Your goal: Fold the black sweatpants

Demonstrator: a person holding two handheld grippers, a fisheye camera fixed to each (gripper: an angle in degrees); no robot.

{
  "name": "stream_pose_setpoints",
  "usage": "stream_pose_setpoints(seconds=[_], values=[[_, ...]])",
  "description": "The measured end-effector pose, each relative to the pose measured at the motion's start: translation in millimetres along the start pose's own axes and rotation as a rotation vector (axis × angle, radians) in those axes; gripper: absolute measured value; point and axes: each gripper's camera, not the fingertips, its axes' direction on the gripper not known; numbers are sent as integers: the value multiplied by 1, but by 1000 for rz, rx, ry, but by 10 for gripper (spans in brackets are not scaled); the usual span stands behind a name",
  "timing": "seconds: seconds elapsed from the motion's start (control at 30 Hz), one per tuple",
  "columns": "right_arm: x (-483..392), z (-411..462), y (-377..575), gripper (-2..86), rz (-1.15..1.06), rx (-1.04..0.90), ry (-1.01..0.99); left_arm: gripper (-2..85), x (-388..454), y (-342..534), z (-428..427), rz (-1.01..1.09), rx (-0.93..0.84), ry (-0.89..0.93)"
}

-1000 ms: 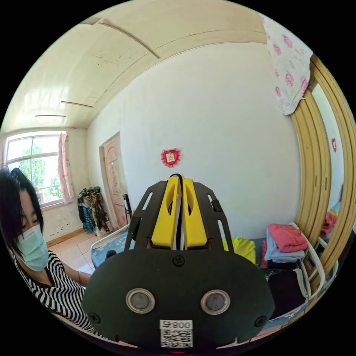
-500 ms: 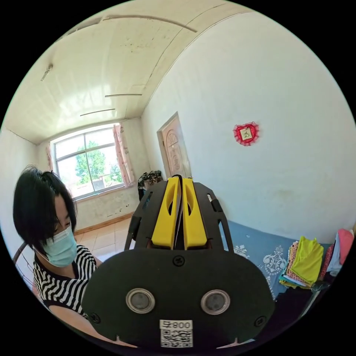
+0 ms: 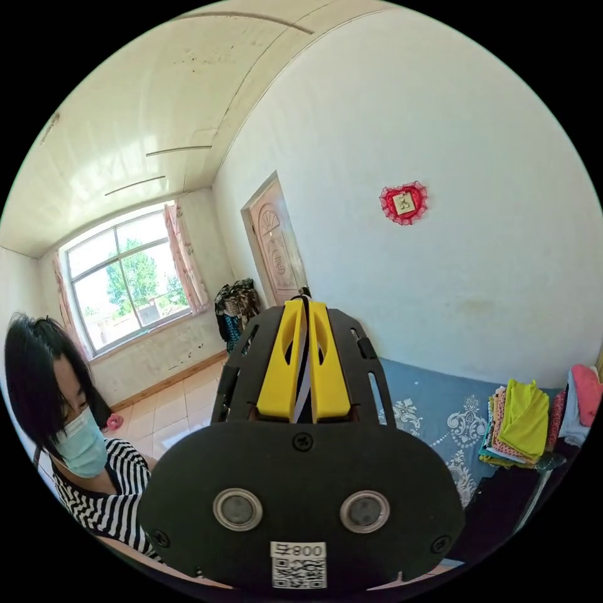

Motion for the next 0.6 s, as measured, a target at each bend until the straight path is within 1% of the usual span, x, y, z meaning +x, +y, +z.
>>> stream_pose_setpoints(seconds=[0.07,0.13,0.17,0.23,0.27,0.3,0.33,0.43,0.5,0.6], values=[[25,10,10,11,76,26,-19,10,6,-20,-43,52,55,-71],[46,17,19,11,133,43,-30,9,23,-52,-100,152,134,-157],[61,23,27,11,176,49,-65,9,29,-60,-114,179,152,-186],[83,33,40,12,235,48,-119,9,57,-89,-163,297,216,-283],[95,40,51,12,261,44,-139,8,65,-95,-173,326,225,-309],[100,44,57,12,269,36,-149,8,81,-107,-190,386,229,-373],[110,53,69,12,284,14,-167,9,96,-116,-202,443,216,-442],[137,76,103,12,333,-43,-186,9,121,-132,-218,536,168,-550],[159,92,129,13,386,-90,-208,9,126,-138,-220,557,123,-575],[201,119,187,13,526,-162,-237,10,117,-138,-208,536,12,-530]])
